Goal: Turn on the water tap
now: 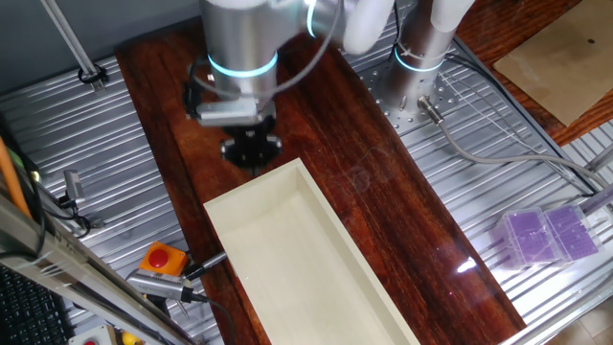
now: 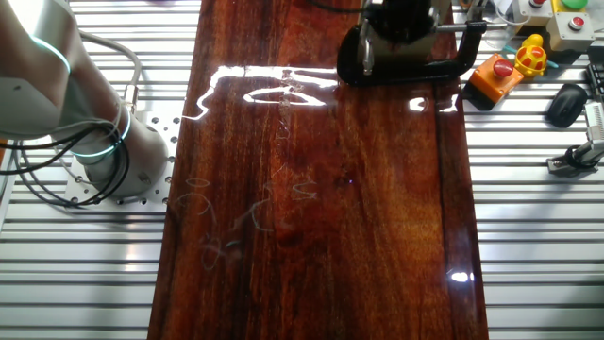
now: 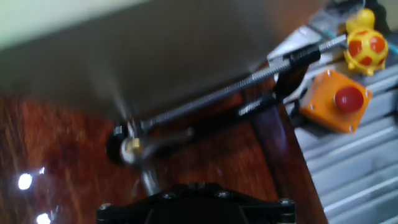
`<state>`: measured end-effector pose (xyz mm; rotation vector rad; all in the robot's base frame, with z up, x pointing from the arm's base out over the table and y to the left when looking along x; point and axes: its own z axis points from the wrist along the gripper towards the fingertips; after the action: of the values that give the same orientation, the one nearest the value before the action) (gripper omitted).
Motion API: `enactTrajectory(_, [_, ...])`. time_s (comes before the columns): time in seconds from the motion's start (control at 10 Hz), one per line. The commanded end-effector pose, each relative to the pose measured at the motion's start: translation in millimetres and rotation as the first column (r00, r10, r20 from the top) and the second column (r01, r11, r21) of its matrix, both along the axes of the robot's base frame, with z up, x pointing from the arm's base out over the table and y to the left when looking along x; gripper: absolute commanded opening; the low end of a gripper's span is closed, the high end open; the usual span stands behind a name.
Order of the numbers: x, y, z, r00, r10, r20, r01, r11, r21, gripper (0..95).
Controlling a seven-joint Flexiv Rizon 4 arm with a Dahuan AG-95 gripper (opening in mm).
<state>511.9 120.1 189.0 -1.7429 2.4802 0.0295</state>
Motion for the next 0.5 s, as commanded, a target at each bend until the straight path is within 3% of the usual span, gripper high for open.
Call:
enactTrajectory(0.1, [1.3,1.2,-0.5,0.991,-0.125,-0.05,0.126,0.992,0.005,0.0])
enactTrajectory(0.3, [1.3,1.2,-0.5,0.97,-0.227,-0.088,0.228,0.974,0.009,0.0])
enactTrajectory(0.5, [-2.9,3.4,-0.5,0.933,-0.344,-0.108,0.344,0.939,-0.017,0.0])
